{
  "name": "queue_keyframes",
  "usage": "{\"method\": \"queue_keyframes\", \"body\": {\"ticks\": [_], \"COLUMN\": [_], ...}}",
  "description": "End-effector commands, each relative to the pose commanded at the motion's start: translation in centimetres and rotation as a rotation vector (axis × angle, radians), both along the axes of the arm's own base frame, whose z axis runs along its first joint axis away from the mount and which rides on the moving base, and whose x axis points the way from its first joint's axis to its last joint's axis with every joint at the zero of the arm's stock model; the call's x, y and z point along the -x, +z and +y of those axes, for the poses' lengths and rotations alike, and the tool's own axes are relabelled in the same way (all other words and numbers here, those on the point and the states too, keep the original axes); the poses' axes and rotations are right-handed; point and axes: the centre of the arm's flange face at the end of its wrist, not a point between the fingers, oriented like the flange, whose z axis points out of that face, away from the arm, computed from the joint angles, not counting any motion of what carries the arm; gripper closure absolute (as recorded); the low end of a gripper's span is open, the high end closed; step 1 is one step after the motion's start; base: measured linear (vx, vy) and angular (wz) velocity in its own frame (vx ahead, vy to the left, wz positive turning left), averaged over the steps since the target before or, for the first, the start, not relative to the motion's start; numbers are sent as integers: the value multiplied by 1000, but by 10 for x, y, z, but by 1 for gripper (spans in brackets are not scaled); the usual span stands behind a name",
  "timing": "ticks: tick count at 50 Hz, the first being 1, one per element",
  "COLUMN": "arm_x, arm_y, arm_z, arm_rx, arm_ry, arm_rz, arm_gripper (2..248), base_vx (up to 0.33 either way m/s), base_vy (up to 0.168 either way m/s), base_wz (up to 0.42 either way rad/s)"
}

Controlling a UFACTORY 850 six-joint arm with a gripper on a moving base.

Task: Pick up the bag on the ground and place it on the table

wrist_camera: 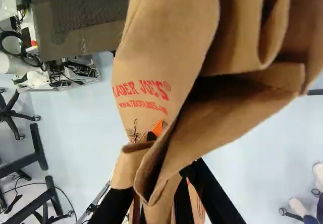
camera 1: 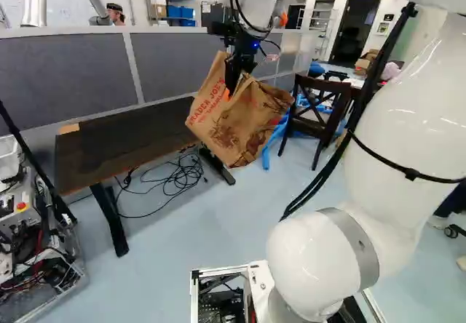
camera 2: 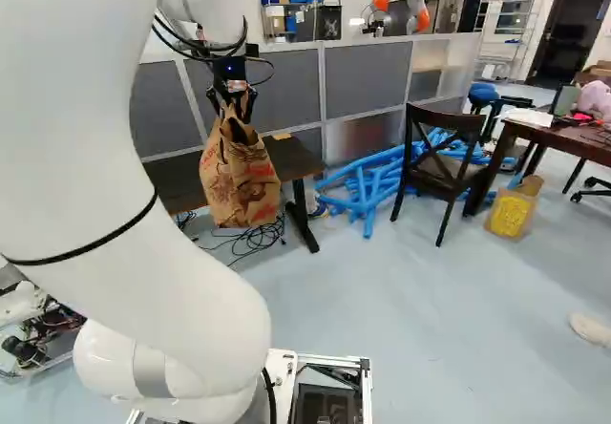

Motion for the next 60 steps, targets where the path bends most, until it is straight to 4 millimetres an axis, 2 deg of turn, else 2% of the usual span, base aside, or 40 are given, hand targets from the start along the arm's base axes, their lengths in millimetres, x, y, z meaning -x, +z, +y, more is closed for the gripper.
{"method": "queue_keyframes", "body": {"ticks": [31,60], "arm_x": [0,0], "arm_y": [0,0], "arm_z": [0,0], "arm_rx": [0,0], "arm_ry": [0,0], "arm_rz": [0,0], "arm_gripper": [223,223], "base_vx": [222,201], "base_vy": [5,28], "base_wz": [-1,115]}}
